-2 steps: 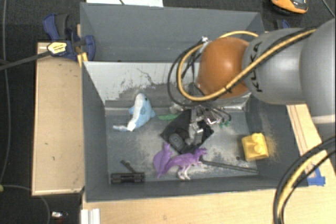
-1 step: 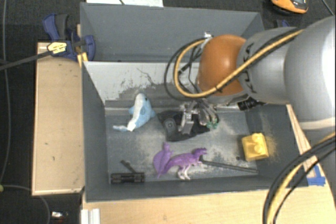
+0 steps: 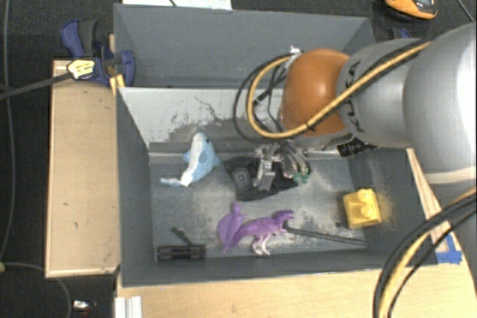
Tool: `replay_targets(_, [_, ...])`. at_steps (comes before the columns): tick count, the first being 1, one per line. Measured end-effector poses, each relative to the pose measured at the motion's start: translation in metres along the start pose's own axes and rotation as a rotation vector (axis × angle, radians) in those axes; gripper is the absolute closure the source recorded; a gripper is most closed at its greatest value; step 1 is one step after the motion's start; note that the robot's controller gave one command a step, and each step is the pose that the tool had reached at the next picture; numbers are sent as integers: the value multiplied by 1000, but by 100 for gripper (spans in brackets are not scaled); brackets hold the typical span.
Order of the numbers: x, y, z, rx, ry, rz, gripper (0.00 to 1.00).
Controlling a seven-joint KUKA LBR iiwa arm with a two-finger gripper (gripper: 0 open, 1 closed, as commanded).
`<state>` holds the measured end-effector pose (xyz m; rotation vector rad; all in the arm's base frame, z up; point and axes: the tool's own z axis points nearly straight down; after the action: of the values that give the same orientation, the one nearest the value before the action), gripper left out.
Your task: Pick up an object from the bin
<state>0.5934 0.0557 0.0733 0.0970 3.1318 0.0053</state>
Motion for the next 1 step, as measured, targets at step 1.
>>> replay_targets(1, [1,0,-46,0,4,1,100])
